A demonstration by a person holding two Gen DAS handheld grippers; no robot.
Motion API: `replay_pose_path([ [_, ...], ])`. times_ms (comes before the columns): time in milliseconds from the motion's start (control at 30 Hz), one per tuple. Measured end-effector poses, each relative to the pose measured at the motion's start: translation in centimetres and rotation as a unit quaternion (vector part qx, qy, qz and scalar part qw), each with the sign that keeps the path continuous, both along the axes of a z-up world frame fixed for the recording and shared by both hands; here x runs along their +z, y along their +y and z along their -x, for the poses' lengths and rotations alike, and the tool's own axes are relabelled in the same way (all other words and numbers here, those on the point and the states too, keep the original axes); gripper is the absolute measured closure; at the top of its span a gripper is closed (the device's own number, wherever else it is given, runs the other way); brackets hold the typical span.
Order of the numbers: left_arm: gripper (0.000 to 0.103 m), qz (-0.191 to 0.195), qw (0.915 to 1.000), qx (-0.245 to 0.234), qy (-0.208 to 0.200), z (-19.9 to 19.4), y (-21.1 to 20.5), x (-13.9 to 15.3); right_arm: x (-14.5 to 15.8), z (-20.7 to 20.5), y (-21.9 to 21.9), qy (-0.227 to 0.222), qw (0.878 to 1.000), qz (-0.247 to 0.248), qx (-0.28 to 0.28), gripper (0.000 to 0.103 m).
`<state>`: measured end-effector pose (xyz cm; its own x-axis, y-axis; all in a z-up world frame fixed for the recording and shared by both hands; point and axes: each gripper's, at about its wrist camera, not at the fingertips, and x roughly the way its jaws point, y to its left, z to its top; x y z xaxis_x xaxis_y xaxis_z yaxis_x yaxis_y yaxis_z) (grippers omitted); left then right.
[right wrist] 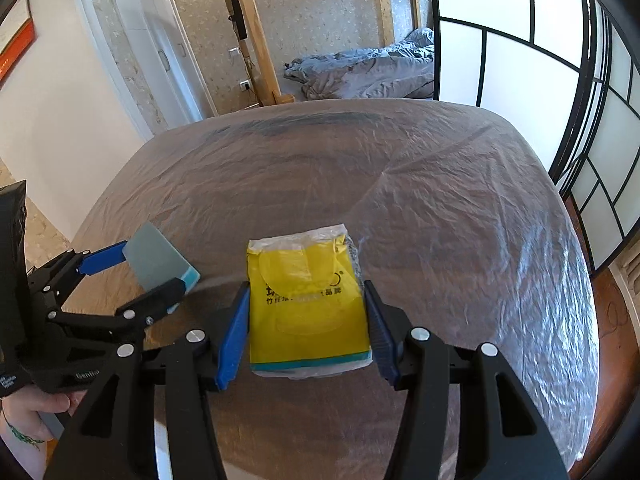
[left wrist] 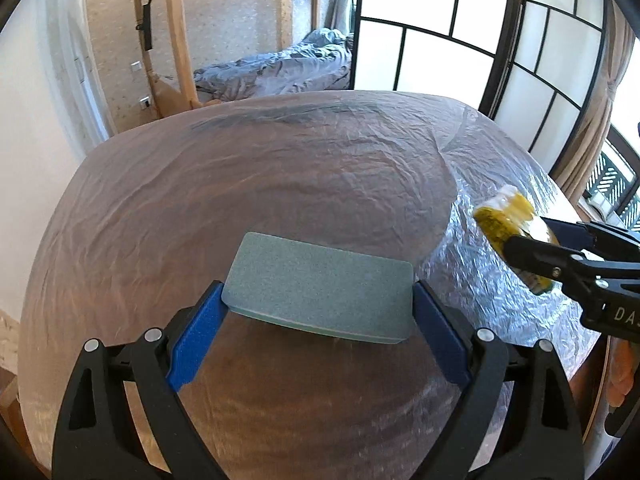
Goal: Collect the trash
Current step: 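Carry the teal box and yellow packet with both tools over the white bin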
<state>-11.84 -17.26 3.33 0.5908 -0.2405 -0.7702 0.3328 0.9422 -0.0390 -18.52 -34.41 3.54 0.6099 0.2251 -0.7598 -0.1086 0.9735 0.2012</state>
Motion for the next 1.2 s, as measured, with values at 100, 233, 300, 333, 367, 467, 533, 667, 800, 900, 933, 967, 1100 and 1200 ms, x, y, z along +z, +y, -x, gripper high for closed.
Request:
replay_pose_path([
  [100, 0.01, -0.001, 0.9999, 0.012, -0.002, 1.2, 0.3, 0.1, -0.3, 1.1, -0.2, 0.001, 1.0, -0.006, 0.006, 0.05],
  [233, 0.01, 0.005, 0.9996, 0.028, -0.004, 3.0, 0.8, 0.1, -0.6, 2.8, 0.0, 0.004, 1.0, -0.013, 0.017, 0.05],
  [300, 0.01, 0.007, 0.9995, 0.03, -0.004, 4.0, 1.0, -0.1, -0.9, 3.8, 0.5, 0.005, 1.0, -0.009, 0.023, 0.05],
  [333, 0.01, 0.006, 0.9995, 0.031, -0.004, 4.5, 1.2, -0.1, -1.0, 4.2, 0.7, 0.007, 1.0, -0.008, 0.024, 0.05],
  [367, 0.01, 0.007, 0.9995, 0.032, -0.004, 4.9, 1.3, -0.2, -1.1, 4.8, 0.8, 0.009, 1.0, -0.011, 0.025, 0.05],
  [467, 0.01, 0.02, 0.9992, 0.035, -0.004, 6.5, 2.1, 0.0, -0.9, 6.5, 1.4, 0.008, 1.0, -0.014, 0.027, 0.05],
  [533, 0.01, 0.022, 0.9992, 0.031, -0.006, 7.4, 2.4, 0.2, -0.9, 7.6, 1.8, 0.004, 1.0, -0.014, 0.024, 0.05],
  [667, 0.01, 0.024, 0.9995, 0.018, -0.006, 9.1, 3.0, 0.2, -1.0, 10.2, 3.1, 0.0, 1.0, -0.015, 0.008, 0.05],
  [800, 0.01, 0.028, 0.9996, 0.004, -0.003, 11.3, 4.2, 0.1, -1.5, 13.0, 4.9, 0.007, 1.0, -0.015, -0.009, 0.05],
  [900, 0.01, 0.03, 0.9995, -0.006, 0.0, 12.9, 5.1, -0.1, -1.9, 14.7, 5.8, 0.013, 1.0, -0.013, -0.018, 0.05],
  [933, 0.01, 0.03, 0.9995, -0.009, 0.003, 13.5, 5.4, -0.3, -2.1, 15.4, 6.0, 0.017, 1.0, -0.013, -0.021, 0.05],
  [967, 0.01, 0.029, 0.9995, -0.011, 0.005, 13.9, 5.6, -0.4, -2.2, 15.8, 6.3, 0.02, 0.999, -0.014, -0.023, 0.05],
  [1100, 0.01, 0.029, 0.9993, -0.015, 0.018, 15.5, 6.1, -1.1, -3.0, 17.7, 7.5, 0.034, 0.999, -0.01, -0.022, 0.05],
  [1200, 0.01, 0.028, 0.9992, -0.011, 0.024, 16.3, 6.3, -1.7, -3.7, 18.7, 7.8, 0.045, 0.999, -0.01, -0.016, 0.05],
])
